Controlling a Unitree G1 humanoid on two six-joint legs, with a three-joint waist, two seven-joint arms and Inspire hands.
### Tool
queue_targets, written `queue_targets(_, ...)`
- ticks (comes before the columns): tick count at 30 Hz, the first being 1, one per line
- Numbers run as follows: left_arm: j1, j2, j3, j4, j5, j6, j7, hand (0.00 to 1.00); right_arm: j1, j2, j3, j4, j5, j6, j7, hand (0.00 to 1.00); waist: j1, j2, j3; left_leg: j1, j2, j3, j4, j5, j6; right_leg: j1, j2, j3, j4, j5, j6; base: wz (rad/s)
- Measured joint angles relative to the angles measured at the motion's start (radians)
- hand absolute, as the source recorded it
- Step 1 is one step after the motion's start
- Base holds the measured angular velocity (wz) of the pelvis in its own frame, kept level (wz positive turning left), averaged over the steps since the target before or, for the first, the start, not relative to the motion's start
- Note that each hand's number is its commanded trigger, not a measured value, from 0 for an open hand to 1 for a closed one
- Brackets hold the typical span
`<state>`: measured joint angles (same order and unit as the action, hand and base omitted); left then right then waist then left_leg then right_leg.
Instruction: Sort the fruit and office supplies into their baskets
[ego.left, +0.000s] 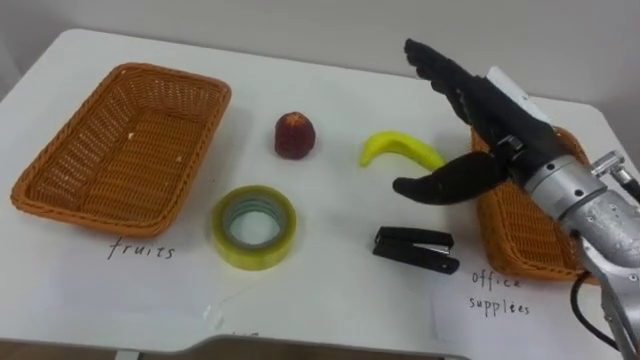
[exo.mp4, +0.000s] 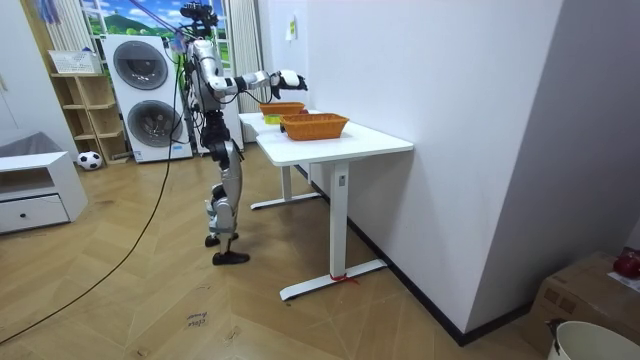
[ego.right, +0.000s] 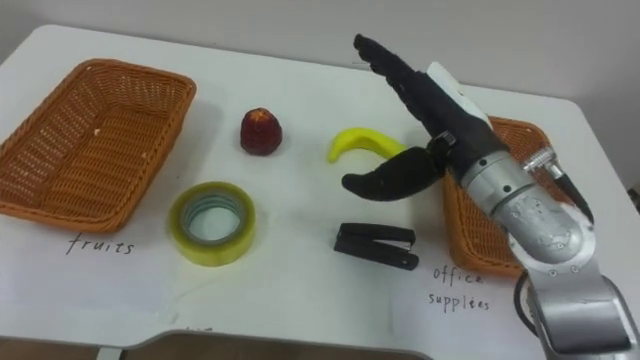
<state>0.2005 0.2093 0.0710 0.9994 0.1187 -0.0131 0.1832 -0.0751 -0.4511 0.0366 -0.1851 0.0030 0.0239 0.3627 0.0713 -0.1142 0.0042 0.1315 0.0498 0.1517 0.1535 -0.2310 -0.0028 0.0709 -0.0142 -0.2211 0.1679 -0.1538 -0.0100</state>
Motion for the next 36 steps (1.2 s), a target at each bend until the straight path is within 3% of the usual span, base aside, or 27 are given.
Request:
queue_targets(6,-0.006,0.006,0.0,0.002,-0.001,0.0,-0.02,0.0,0.019,0.013,0.023,0.099,-0.009,0.014,0.036,0.0,0.016,-0.011,-0.0018,-0.001,-0.001,0.0,0.0,0.0,0.0,-0.002,-0.002,0.0,0.001,0.0,0.001,0.0)
queue_targets(16,-0.007,0.008,-0.012,-0.019,-0.003,0.011,-0.02,0.0,0.023,0.02,0.036,0.118,-0.014,0.027,0.059,0.0,0.016,-0.02,-0.0039,-0.016,-0.001,0.0,0.0,0.0,0.0,-0.011,-0.001,0.001,0.002,0.001,0.001,0.0)
queue_targets(27,0.006,0.008,-0.017,-0.081,-0.008,0.037,0.008,0.0,0.023,0.02,0.081,0.132,-0.099,0.101,0.133,0.0,0.019,-0.019,-0.003,-0.021,-0.002,0.008,-0.002,0.0,0.0,-0.021,-0.001,0.016,0.001,0.002,0.003,-0.02)
queue_targets(36,0.006,0.008,-0.017,-0.108,-0.007,0.049,0.01,0.0,0.023,0.02,0.084,0.134,-0.196,0.126,0.215,0.0,0.019,-0.018,-0.0031,-0.023,-0.002,0.007,-0.003,0.0,0.0,-0.021,-0.001,0.004,0.002,0.002,0.003,0.01)
